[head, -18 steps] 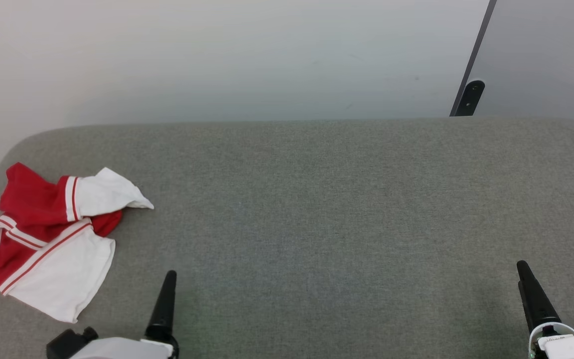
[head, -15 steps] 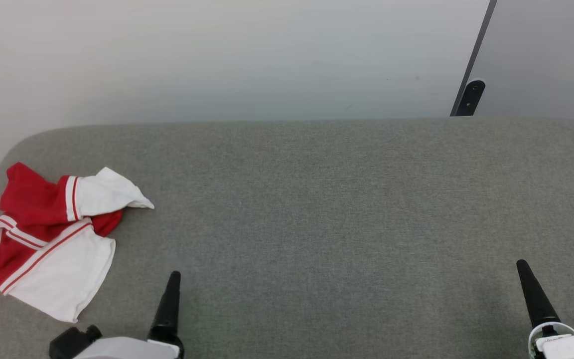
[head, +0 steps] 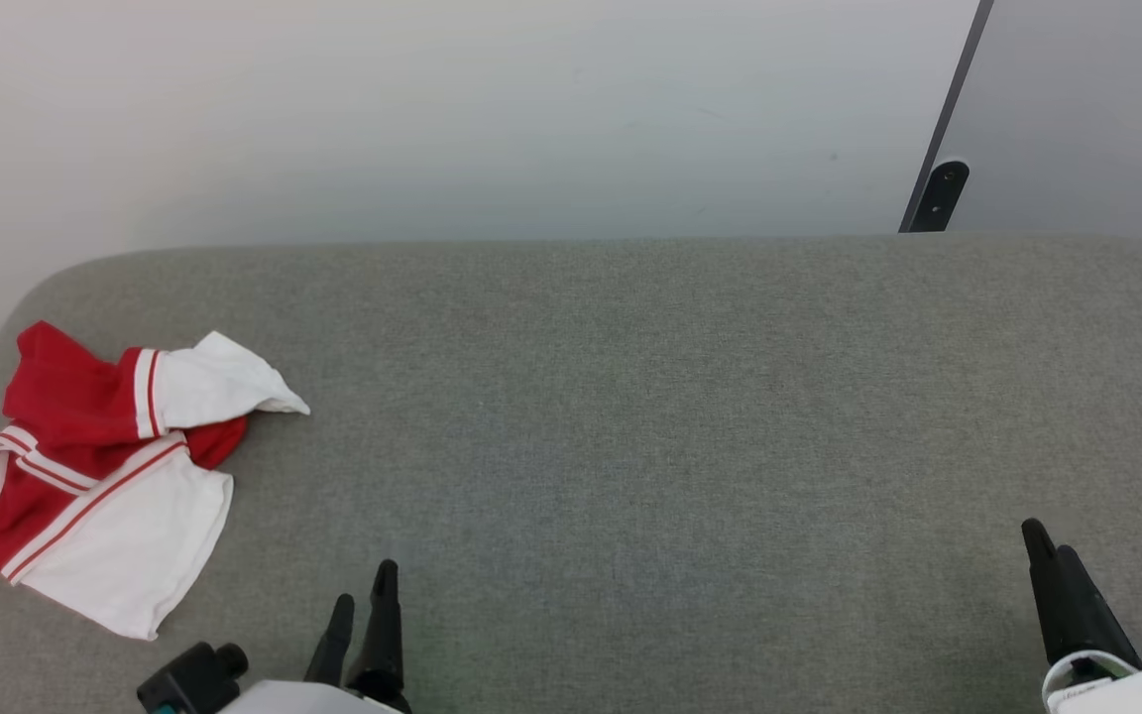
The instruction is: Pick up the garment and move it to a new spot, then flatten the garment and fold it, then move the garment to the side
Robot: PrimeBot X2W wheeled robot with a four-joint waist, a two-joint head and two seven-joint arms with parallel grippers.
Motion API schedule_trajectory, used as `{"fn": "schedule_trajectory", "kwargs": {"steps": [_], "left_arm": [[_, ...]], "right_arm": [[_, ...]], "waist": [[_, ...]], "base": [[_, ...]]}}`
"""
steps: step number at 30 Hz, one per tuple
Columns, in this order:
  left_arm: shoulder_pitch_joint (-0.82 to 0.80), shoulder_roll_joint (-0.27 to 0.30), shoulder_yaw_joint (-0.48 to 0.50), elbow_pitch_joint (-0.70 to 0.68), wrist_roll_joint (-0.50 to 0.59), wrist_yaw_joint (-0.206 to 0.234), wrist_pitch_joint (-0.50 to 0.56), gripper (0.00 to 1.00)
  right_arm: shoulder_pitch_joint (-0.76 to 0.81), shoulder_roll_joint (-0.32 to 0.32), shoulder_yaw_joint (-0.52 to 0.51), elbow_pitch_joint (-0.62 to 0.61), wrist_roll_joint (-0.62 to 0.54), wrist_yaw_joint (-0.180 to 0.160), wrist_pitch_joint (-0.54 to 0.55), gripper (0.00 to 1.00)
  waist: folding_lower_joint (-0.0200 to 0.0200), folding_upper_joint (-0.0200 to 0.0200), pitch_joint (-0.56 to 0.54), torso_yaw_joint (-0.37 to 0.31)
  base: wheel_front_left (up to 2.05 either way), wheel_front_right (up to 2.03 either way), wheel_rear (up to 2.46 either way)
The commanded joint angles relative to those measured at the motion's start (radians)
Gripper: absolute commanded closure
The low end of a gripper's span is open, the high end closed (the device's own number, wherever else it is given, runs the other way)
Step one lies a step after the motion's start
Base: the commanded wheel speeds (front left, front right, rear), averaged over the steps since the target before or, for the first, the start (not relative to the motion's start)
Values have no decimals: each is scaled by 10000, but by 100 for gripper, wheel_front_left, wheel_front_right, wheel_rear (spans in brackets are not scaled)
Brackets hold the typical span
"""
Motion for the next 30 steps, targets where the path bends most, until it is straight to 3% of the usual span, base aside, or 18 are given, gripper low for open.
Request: {"fn": "schedule_trajectory", "kwargs": {"steps": [1,30], "left_arm": [[-4,64,-80,-204,356,88,-93,0],[669,82,-908,-991,4055,980,-943,0]], "right_arm": [[67,-128,64,-195,-315,4,-89,0],[672,-527,362,-952,-3404,5,-835,0]], "waist": [[0,0,-5,3],[0,0,-73,68]], "base": [[0,0,0],[0,0,0]]}}
